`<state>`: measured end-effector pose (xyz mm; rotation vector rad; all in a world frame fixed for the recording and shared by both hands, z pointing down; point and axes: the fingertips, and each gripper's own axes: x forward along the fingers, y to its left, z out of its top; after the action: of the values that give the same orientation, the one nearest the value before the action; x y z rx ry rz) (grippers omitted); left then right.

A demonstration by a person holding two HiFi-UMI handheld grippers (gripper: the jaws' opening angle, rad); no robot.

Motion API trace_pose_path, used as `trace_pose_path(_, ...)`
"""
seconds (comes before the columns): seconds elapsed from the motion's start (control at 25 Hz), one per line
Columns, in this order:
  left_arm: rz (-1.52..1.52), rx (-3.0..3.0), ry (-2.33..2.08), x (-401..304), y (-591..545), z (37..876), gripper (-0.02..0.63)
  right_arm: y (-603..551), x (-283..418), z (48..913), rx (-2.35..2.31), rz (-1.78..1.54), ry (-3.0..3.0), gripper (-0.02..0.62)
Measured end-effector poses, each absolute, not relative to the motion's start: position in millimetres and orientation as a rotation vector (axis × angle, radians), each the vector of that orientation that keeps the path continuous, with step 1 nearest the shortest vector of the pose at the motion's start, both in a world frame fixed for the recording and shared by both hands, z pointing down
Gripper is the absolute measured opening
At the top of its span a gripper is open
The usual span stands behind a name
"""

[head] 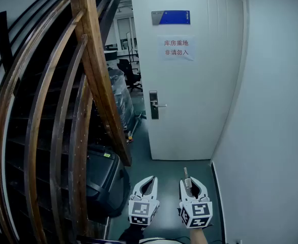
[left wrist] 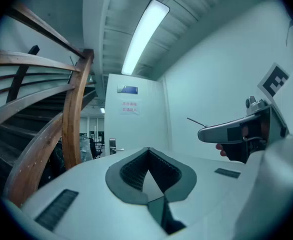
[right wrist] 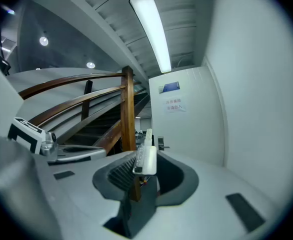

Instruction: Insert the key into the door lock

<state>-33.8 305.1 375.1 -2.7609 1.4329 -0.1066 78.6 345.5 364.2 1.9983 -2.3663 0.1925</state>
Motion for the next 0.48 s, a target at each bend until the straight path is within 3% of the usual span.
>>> trace_pose_path(0.48,-0.133,-2.765,1.416,-22.2,308.5,378.7,0.003,348.9,88.0,368.0,1.992,0.2,-2.356,0.112)
